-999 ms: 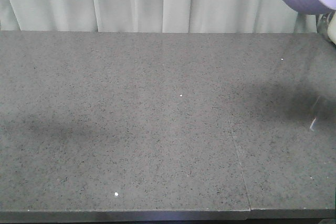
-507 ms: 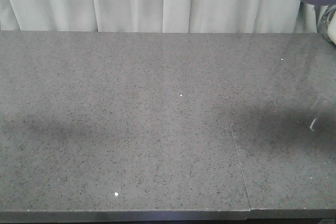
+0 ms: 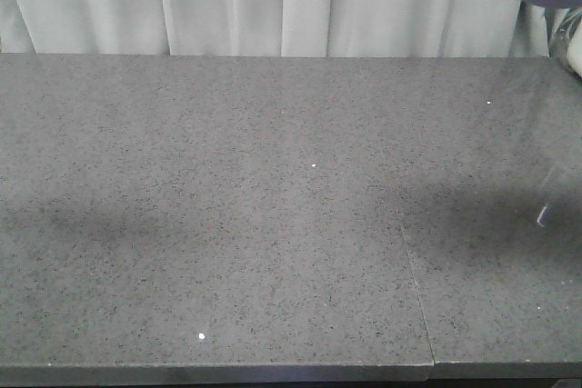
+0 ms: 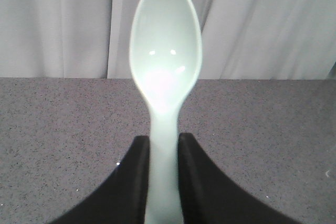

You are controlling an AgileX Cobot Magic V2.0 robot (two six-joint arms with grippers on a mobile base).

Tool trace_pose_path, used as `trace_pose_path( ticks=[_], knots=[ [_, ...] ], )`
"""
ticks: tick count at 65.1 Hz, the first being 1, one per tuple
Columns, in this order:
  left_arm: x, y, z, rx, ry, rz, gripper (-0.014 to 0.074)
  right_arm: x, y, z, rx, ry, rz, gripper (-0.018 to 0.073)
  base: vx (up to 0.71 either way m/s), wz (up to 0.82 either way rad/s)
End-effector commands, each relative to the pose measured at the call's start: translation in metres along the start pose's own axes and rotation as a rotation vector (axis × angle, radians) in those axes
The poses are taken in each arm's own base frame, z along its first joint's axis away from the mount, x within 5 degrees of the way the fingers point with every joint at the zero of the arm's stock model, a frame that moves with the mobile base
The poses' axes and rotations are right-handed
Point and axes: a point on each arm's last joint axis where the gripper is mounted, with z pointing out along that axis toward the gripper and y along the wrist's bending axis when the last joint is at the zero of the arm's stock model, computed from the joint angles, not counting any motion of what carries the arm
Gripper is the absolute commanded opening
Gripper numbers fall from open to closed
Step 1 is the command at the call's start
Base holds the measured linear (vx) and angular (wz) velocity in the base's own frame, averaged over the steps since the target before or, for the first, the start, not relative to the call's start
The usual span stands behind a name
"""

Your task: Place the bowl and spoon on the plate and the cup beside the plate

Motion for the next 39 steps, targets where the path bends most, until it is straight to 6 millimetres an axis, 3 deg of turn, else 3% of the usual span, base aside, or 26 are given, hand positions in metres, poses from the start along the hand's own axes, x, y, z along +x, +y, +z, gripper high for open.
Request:
trace_pose_path(
  ticks=[1, 39],
  knots=[
    [-0.0151, -0.0059, -0.0152, 0.028, -0.116, -0.008, -0.0007, -0.0126, 0.0184, -0.009, -0.043, -0.086, -0.033, -0.0005, 0.0, 0.0],
    [-0.0151, -0.0059, -0.0152, 0.028, -0.116, -0.008, -0.0006, -0.0126, 0.0184, -0.009, -0.043, -0.086, -0.033, -0.0005, 0.0, -0.01]
  ],
)
